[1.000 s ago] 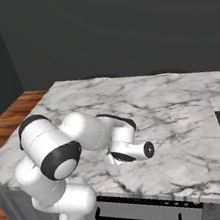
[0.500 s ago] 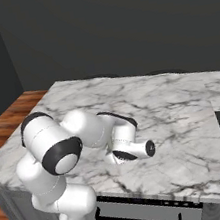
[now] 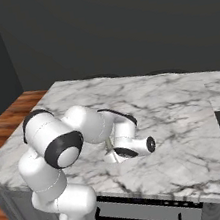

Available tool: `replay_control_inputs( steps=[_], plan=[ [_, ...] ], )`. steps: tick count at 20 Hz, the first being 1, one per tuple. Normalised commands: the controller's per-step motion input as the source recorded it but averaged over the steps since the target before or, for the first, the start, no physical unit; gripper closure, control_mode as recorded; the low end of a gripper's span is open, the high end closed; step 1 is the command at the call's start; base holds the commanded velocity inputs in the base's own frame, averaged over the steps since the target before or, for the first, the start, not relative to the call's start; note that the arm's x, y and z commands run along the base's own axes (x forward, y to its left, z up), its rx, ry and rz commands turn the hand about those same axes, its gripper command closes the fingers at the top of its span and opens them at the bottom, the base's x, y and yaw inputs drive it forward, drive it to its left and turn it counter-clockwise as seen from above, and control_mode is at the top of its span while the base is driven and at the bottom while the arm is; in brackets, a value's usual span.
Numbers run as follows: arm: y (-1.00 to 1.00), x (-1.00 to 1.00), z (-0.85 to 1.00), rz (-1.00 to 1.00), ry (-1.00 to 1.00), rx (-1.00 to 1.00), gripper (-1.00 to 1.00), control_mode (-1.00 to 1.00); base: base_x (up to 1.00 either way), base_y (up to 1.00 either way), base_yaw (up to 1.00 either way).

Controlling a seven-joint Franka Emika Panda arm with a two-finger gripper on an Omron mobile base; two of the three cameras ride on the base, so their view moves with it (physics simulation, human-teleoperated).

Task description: Pick the candle and candle from the dining table and place them in the open cabinet. Close the cabinet after placing the objects.

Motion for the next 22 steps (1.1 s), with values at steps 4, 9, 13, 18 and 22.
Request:
replay_control_inputs(
  steps=[4,9,13,18,22],
  plan=[
    [0.26,0.00,-0.17,0.07,0.00,0.00,1.00,-1.00,0.00,0.00,0.00],
    [0.15,0.00,-0.12,0.04,0.00,0.00,1.00,-1.00,0.00,0.00,0.00],
    [0.01,-0.01,-0.01,0.02,0.00,0.03,1.00,-1.00,0.00,0.00,0.00],
    [-0.03,-0.17,0.12,0.05,-0.06,0.12,1.00,-1.00,0.00,0.00,0.00],
    [0.19,-0.32,0.50,0.00,-0.17,0.03,1.00,-1.00,0.00,0.00,0.00]
  ],
)
